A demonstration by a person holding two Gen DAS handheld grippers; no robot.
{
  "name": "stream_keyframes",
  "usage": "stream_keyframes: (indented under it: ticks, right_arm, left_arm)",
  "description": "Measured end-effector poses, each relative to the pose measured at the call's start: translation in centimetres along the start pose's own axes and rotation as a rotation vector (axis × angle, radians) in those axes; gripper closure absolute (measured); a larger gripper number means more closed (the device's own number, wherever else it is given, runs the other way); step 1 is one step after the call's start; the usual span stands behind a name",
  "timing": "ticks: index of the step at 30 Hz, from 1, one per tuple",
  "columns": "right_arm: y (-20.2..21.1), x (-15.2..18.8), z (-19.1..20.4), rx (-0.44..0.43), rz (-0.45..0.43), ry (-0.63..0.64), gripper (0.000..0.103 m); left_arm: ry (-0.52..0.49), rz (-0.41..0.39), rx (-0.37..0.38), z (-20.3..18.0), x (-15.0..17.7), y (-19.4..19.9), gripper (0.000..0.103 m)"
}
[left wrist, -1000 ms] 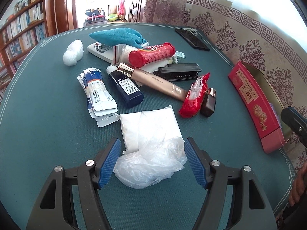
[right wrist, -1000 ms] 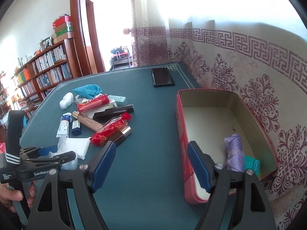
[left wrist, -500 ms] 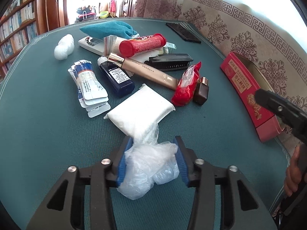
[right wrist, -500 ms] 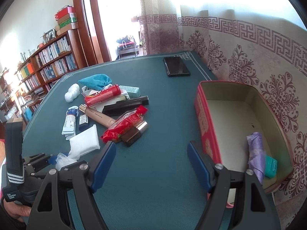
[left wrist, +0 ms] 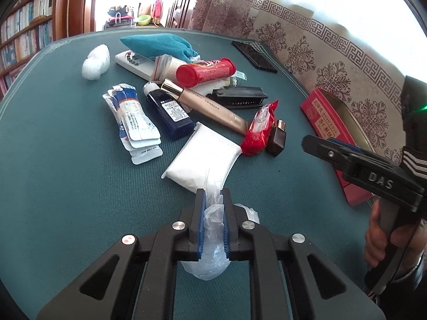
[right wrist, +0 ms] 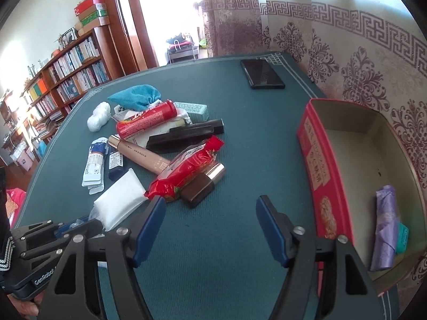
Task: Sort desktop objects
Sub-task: 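Return the left tool to the table and grasp the clear plastic bag, then grasp the brown lipstick with the right tool while the left tool holds the plastic bag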
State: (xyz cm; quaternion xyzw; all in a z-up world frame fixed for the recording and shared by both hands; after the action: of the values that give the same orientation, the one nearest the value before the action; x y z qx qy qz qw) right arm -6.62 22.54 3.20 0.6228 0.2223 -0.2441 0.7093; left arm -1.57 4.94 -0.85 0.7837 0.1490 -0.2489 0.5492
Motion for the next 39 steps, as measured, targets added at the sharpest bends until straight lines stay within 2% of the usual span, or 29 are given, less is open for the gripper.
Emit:
stream_keyframes:
  ticks: [2, 4, 6, 11, 17, 20, 21, 22, 24, 25, 34, 37, 39]
  right_arm:
    - [-0.5, 0.0, -0.1, 0.005, 0.01, -0.004, 0.029]
    - [-1.0, 0.1, -0.3, 0.005, 0.023, -0.012, 0.029]
    - [-1.3, 0.1, -0.5, 0.005, 0.032, -0.021, 0.029]
    - [-1.9, 0.1, -0.9, 0.002, 0.046, -0.038, 0.029]
    - [-2.6, -0.3, -0.9, -0.017, 0.06, -0.052, 0.029]
    - [-3.0, -0.7, -0.6, -0.019, 0.062, -0.044, 0.029]
    - [-3.3, -0.9, -0.4, -0.016, 0.065, -0.04, 0.029]
    - [-3.5, -1.0, -0.4, -0.014, 0.069, -0.038, 0.029]
    - [-4.3, -1.2, -0.1, -0.008, 0.079, -0.031, 0.029]
    - [-4.5, -1.2, -0.1, -0.006, 0.084, -0.028, 0.029]
    - [-6.2, -1.6, 0.4, 0.009, 0.102, 0.0, 0.053]
    - [-6.1, -1.5, 0.2, 0.013, 0.099, 0.002, 0.07]
    - [-5.9, -1.4, -0.1, 0.013, 0.097, -0.005, 0.077]
  left_arm:
    - [0.009, 0.012, 0.024, 0.1, 0.2, 0.0, 0.075]
    - [0.017, 0.019, 0.041, 0.1, 0.4, 0.1, 0.05]
    - [0.016, 0.015, 0.053, -0.1, 0.6, 0.4, 0.041]
    - [-0.036, 0.057, 0.033, -0.7, 1.2, -0.4, 0.039]
    - [-0.084, 0.078, 0.001, -1.3, 1.7, -1.1, 0.026]
    - [-0.16, 0.081, -0.033, -2.5, 2.1, -1.4, 0.026]
    - [-0.179, 0.08, -0.041, -2.8, 2.3, -1.4, 0.031]
    - [-0.199, 0.077, -0.047, -3.0, 2.4, -1.4, 0.038]
    - [-0.215, 0.076, -0.04, -3.4, 2.6, -1.4, 0.069]
    - [-0.207, 0.072, -0.036, -3.2, 2.6, -1.3, 0.069]
    - [-0.155, 0.052, -0.005, -2.5, 2.4, -0.8, 0.072]
    - [-0.146, 0.032, -0.006, -2.5, 2.2, -0.4, 0.072]
    - [-0.145, 0.019, -0.012, -2.7, 2.1, -0.1, 0.072]
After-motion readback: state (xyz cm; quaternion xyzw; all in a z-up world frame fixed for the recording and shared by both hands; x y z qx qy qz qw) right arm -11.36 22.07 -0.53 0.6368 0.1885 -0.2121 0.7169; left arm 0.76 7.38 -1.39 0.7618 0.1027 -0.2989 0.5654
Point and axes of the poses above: each gripper's, at about its wrist camera, not at the fingertips, and y roughly against the way its jaws point, z to its left, x to its underside, the point moved 4 cm from there along -y, roughly the way its jaws point, and after that the axes turned 2 degrees about z, right-handed, at the moved point
